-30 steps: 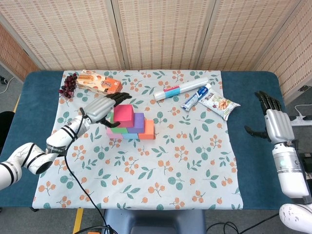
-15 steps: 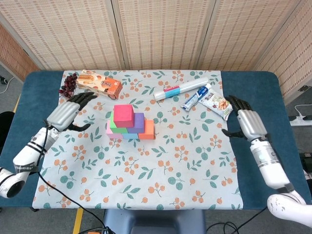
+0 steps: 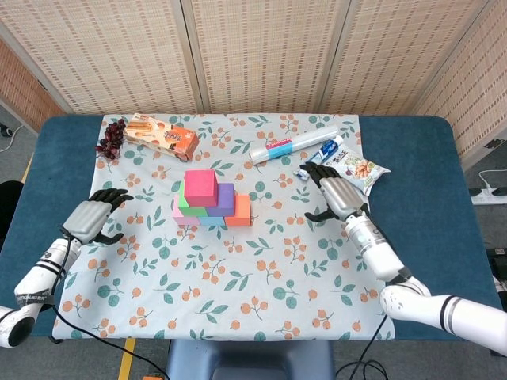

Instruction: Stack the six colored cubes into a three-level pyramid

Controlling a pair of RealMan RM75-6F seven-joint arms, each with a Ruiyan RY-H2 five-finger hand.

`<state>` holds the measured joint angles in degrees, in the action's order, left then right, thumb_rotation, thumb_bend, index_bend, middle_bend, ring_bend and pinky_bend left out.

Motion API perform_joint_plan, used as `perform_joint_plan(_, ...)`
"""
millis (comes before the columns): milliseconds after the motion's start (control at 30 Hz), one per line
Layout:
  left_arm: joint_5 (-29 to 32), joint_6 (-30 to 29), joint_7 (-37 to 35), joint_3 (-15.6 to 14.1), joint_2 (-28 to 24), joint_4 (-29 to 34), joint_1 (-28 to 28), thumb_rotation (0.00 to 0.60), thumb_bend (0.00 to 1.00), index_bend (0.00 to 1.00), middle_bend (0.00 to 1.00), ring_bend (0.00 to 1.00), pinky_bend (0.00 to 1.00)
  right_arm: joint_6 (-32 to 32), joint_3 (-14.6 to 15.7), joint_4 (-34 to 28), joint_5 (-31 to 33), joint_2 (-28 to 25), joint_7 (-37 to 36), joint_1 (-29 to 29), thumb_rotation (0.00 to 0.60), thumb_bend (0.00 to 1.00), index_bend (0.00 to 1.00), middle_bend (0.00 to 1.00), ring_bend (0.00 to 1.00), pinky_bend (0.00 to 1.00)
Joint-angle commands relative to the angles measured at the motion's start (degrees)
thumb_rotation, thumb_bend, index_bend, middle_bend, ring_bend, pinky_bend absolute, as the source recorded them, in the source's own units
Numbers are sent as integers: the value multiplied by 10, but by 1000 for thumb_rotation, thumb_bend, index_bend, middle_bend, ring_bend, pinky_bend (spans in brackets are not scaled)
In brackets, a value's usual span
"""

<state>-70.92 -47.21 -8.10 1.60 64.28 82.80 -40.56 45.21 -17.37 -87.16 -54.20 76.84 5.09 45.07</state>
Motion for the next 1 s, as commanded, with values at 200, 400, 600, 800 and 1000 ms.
perform_joint_plan(200, 32, 71, 30, 0, 62, -40, -18, 212, 293, 77, 0, 0, 0, -37, -20, 150, 38, 123, 17, 85, 600, 40, 0, 0, 0, 0)
perform_joint_plan(400, 44, 99, 33, 5, 89, -64, -27, 197, 293, 40, 0, 0, 0, -52, -20, 219, 28, 168, 9, 112, 600, 29, 0, 0, 0, 0)
perform_joint_plan(600, 34, 103, 24, 11, 109, -81, -28, 205, 291, 39, 0, 0, 0, -69, -18, 284, 17, 216, -8, 132, 600, 28, 0, 0, 0, 0)
perform_joint_plan(800, 24, 109, 25, 11, 122, -93, -31, 201, 291, 39, 0, 0, 0, -70, -19, 347, -14, 263, -39, 146, 600, 8, 0, 0, 0, 0)
perform_joint_plan(1000, 17, 114, 25, 14, 134, -97, -35, 199, 291, 39, 0, 0, 0, -69, -20, 408, -47, 306, -77, 158, 600, 0, 0, 0, 0, 0)
